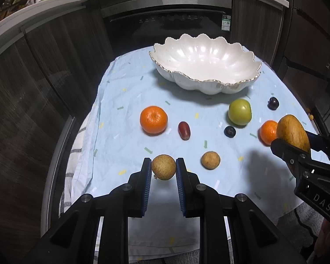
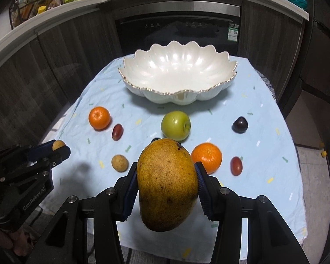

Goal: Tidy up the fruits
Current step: 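Lift the brown fruit and mango and carry both over the white bowl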

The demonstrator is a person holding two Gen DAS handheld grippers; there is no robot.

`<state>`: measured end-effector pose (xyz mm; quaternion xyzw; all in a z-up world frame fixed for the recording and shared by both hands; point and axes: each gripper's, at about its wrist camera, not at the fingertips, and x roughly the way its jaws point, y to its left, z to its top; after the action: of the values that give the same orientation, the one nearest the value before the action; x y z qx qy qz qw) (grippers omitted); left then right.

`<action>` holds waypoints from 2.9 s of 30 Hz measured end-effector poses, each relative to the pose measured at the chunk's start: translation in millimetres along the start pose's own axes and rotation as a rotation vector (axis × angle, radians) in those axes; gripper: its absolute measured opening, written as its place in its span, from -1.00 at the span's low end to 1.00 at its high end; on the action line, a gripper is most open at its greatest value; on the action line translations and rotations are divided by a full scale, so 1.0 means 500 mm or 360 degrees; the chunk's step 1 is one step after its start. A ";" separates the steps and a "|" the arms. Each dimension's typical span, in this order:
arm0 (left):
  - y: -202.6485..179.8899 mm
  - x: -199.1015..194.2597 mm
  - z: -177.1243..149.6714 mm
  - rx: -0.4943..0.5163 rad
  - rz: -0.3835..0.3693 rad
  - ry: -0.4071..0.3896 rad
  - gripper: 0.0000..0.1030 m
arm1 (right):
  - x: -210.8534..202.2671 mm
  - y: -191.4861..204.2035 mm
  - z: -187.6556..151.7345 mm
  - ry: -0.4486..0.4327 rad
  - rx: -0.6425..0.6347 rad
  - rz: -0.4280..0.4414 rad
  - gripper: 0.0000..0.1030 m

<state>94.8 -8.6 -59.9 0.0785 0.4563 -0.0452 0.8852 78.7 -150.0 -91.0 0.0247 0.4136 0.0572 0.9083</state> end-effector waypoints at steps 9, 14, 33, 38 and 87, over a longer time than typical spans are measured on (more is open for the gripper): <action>0.005 -0.010 0.033 -0.0037 -0.0016 -0.0037 -0.56 | -0.015 -0.005 0.042 -0.0071 0.0019 -0.0008 -0.03; 0.005 -0.012 0.056 -0.0040 -0.0023 -0.0067 -0.56 | -0.019 -0.013 0.063 -0.0095 0.0020 -0.0023 -0.03; 0.003 -0.007 0.183 -0.0020 -0.0048 -0.0173 -0.56 | -0.019 -0.046 0.177 -0.0223 0.0009 -0.0078 -0.03; 0.003 0.003 0.226 -0.0012 -0.0063 -0.0198 -0.56 | -0.011 -0.056 0.213 -0.0253 0.0008 -0.0092 -0.03; -0.028 0.303 0.424 0.0040 -0.0190 -0.0068 -0.56 | 0.259 -0.154 0.380 -0.0095 0.0124 -0.0155 -0.03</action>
<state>350.0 -61.7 -63.6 0.0612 0.4405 -0.1051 0.8895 312.9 -209.8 -70.3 0.0416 0.3891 -0.0040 0.9203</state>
